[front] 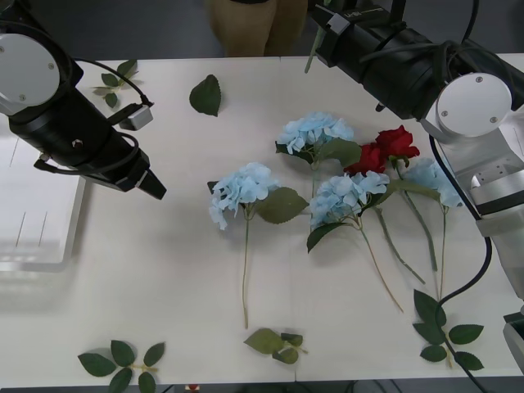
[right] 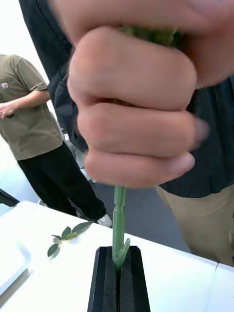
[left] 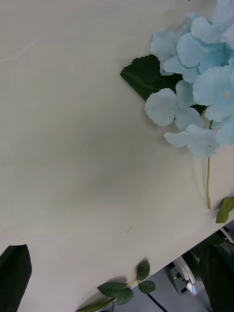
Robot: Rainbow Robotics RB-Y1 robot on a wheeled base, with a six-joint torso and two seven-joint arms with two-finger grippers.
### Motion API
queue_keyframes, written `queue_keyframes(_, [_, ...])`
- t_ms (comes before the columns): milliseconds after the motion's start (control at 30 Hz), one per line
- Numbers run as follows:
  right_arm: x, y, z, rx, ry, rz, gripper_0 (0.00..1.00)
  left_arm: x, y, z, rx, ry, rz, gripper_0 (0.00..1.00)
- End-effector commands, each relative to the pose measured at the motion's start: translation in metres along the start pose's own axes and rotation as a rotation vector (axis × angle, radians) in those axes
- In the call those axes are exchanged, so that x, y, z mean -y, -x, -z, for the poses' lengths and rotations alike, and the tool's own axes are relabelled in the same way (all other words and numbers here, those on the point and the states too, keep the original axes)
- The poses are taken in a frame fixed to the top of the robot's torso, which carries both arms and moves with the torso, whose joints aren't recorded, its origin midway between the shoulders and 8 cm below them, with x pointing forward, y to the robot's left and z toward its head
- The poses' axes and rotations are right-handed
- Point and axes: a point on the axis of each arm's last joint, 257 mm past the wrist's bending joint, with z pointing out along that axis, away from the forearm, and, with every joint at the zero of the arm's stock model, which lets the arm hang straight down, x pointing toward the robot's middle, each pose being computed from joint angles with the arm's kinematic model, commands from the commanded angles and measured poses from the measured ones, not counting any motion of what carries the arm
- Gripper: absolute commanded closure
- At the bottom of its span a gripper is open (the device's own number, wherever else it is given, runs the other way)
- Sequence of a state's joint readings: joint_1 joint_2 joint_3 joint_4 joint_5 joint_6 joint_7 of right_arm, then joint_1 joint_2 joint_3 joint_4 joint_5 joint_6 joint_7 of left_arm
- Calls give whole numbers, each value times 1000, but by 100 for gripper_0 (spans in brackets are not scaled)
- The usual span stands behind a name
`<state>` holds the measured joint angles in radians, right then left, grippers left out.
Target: Place the red flowers into the right box and the blue flowers into the left box. If a person shows an open palm, hand one flower to the person first, then continue sorting.
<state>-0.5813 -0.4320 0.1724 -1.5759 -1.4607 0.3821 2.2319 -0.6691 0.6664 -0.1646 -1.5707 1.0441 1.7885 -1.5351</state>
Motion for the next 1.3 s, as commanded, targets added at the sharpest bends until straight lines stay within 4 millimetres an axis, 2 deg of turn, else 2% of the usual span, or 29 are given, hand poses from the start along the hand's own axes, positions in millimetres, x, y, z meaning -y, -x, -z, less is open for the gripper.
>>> queue_keyframes(33, [-18,22,-10,36,36,0,97,1,21,26,60,31,-47,0])
queue_keyframes(100, [-19,22,-10,33,38,0,44,3,20,26,60,25,-51,0])
queue_keyframes(133, [-19,21,-10,31,39,1,32,3,20,26,60,24,-51,0])
queue_keyframes(167, [-17,20,-9,20,41,5,7,3,20,26,60,24,-51,0])
queue_keyframes(200, [-16,19,-7,11,43,10,0,3,21,26,61,24,-53,0])
queue_keyframes(367, [-7,21,11,-52,92,-34,0,4,21,25,61,24,-55,0])
queue_keyframes(467, [9,24,36,-115,119,-68,0,4,22,25,64,24,-55,0])
queue_keyframes(633, [53,8,101,-261,100,-88,0,3,22,25,66,25,-54,0])
queue_keyframes(767, [91,-3,176,-398,54,-101,0,2,22,25,66,28,-55,0])
queue_keyframes(833, [101,-16,211,-466,36,-123,0,2,22,25,64,28,-50,0])
queue_keyframes(867, [104,-19,220,-476,28,-131,0,3,22,25,63,27,-50,0])
queue_keyframes(900, [108,-26,241,-505,20,-145,0,5,21,24,60,19,-46,0])
queue_keyframes(1033, [113,-48,290,-593,1,-183,0,20,18,8,45,-11,-13,0])
queue_keyframes(1233, [133,-99,370,-823,-97,-164,0,46,14,-14,38,49,95,0])
queue_keyframes(1300, [141,-115,390,-902,-131,-133,0,54,10,-17,26,73,126,0])
